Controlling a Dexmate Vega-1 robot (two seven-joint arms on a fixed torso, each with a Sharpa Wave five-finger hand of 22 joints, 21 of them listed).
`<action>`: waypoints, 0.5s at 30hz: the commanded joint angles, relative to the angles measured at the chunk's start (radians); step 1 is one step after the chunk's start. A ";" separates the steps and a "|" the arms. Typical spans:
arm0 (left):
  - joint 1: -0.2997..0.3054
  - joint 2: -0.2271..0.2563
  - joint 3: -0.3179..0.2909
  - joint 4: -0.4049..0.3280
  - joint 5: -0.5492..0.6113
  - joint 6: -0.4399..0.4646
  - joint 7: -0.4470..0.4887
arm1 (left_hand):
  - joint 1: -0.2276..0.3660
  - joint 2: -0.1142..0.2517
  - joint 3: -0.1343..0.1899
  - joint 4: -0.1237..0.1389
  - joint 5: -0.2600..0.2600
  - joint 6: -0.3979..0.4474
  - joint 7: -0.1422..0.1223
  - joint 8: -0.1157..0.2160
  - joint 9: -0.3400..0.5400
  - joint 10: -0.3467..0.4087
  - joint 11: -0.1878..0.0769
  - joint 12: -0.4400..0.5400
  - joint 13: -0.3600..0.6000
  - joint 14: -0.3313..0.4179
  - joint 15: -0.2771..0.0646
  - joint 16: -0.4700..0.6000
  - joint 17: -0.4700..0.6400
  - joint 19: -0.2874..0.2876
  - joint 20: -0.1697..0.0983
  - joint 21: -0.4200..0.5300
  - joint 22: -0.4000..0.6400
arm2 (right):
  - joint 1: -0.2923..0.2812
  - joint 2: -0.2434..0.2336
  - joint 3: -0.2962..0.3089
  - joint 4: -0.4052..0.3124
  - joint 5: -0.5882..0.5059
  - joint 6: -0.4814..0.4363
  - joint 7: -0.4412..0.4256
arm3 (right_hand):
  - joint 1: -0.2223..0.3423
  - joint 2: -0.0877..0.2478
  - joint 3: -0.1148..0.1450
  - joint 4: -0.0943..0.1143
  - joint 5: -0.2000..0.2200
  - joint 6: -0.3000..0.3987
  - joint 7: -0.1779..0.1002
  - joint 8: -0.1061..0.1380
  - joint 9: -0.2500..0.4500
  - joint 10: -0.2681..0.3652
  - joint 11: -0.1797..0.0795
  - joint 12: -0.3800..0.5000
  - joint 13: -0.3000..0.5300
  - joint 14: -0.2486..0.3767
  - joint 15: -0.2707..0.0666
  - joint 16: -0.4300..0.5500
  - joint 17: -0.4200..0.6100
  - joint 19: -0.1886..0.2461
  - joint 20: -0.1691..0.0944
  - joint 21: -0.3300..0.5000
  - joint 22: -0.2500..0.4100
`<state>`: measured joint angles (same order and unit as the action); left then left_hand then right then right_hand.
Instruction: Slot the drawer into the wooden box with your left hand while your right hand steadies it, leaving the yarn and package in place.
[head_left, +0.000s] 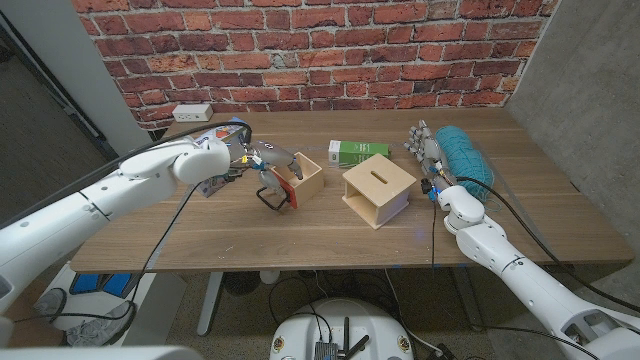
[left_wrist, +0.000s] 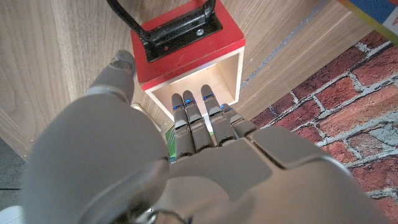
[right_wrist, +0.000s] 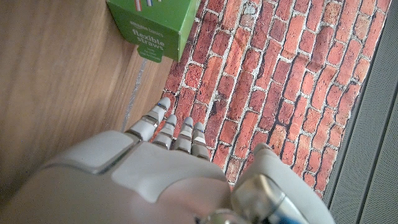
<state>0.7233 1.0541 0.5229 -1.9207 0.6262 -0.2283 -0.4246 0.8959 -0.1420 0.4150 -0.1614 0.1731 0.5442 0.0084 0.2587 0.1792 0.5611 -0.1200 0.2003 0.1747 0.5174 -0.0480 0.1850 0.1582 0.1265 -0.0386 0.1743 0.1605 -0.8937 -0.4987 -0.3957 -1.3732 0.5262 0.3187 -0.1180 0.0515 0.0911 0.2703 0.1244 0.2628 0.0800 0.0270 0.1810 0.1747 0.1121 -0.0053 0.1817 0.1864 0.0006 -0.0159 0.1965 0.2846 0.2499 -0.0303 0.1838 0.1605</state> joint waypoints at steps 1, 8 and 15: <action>0.011 -0.001 0.012 0.012 0.040 0.000 0.047 | 0.026 0.001 0.002 -0.012 0.004 0.017 -0.005 0.001 0.003 0.021 -0.010 0.003 0.002 0.016 -0.121 0.001 0.004 0.014 -0.169 0.008 0.002 | -0.005 0.003 0.001 0.002 0.001 0.002 -0.007 | -0.010 0.023 0.008 0.000 -0.001 0.005 -0.003 0.007 0.001 0.002 0.000 0.009 -0.001 0.001 0.002 0.007 0.001 0.003 0.004 0.002 0.005; 0.014 0.006 0.008 0.026 0.046 -0.016 0.074 | 0.059 0.006 0.003 -0.016 0.007 0.045 -0.017 0.003 0.003 0.053 -0.028 0.006 0.002 0.036 -0.135 0.002 0.004 0.026 -0.172 0.009 0.002 | -0.002 0.008 -0.001 0.006 0.001 -0.001 -0.010 | -0.011 0.023 0.009 0.000 -0.002 0.006 -0.003 0.007 0.001 0.002 -0.001 0.009 -0.001 0.003 0.004 0.008 -0.001 0.003 0.005 0.002 0.005; 0.013 0.010 0.007 0.043 0.051 -0.036 0.097 | 0.077 0.008 0.002 -0.017 0.008 0.060 -0.019 0.004 0.003 0.071 -0.026 0.008 0.001 0.048 -0.138 0.002 0.005 0.032 -0.173 0.009 0.003 | 0.004 0.013 -0.004 0.012 -0.003 0.001 -0.013 | -0.012 0.023 0.009 0.001 -0.002 0.007 -0.003 0.007 0.001 0.001 -0.002 0.008 -0.001 0.002 0.004 0.009 -0.002 0.003 0.005 0.002 0.005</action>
<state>0.7337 1.0575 0.5304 -1.8993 0.6630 -0.2365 -0.3669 0.9558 -0.1341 0.4154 -0.1701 0.1731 0.5905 -0.0090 0.2588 0.1791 0.6189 -0.1476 0.2003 0.1745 0.5527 -0.0533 0.1849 0.1610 0.1507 -0.0356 0.1743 0.1610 -0.8958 -0.4929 -0.3957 -1.3682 0.5271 0.3198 -0.1253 0.0461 0.0857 0.2702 0.1244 0.2628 0.0800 0.0270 0.1810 0.1746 0.1121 -0.0053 0.1817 0.1864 0.0006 -0.0159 0.1965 0.2830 0.2499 -0.0303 0.1838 0.1606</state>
